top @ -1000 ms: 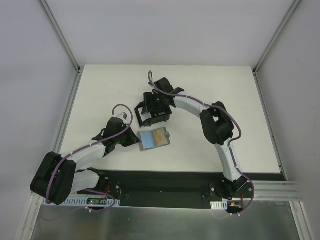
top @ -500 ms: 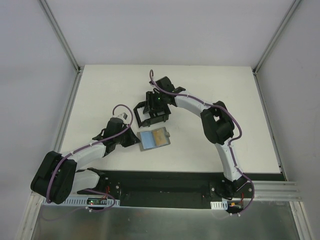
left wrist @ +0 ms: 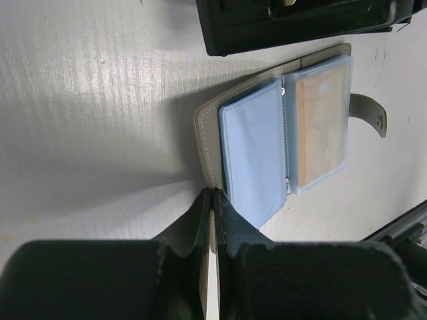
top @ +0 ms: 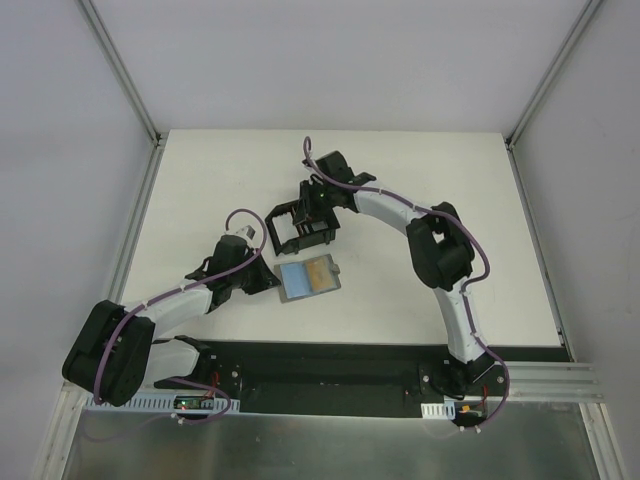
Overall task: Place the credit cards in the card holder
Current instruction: Pick up the credit card from the storage box, then insert the credit card into the card holder.
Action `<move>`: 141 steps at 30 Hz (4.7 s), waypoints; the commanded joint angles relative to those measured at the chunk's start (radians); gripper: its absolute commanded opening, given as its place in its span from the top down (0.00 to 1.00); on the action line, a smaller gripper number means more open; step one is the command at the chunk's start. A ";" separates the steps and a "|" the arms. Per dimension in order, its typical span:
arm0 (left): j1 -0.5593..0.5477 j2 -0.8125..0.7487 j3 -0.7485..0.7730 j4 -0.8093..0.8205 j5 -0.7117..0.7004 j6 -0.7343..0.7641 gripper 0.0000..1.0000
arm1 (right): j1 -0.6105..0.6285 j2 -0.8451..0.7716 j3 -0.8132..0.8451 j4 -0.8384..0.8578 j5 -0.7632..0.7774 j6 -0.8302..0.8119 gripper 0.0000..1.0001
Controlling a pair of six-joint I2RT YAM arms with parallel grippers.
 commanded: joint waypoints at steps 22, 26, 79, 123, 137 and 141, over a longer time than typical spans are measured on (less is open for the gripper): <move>0.014 0.013 0.024 0.015 0.031 0.018 1.00 | -0.093 -0.399 -0.226 0.145 0.062 0.005 1.00; 0.014 0.023 0.021 0.018 0.036 0.018 1.00 | -0.078 -0.532 -0.493 0.336 0.019 0.103 0.99; 0.014 0.073 -0.042 0.089 0.068 -0.055 1.00 | 0.064 -0.376 -1.070 0.903 0.015 0.368 1.00; 0.014 0.049 -0.062 0.095 0.065 -0.071 1.00 | 0.067 -0.505 -1.037 0.860 0.084 0.315 0.98; 0.014 0.056 -0.061 0.102 0.065 -0.071 1.00 | 0.085 -0.411 -1.102 0.860 0.036 0.387 1.00; 0.014 0.053 -0.064 0.104 0.068 -0.071 1.00 | 0.083 -0.419 -1.104 0.800 0.052 0.400 1.00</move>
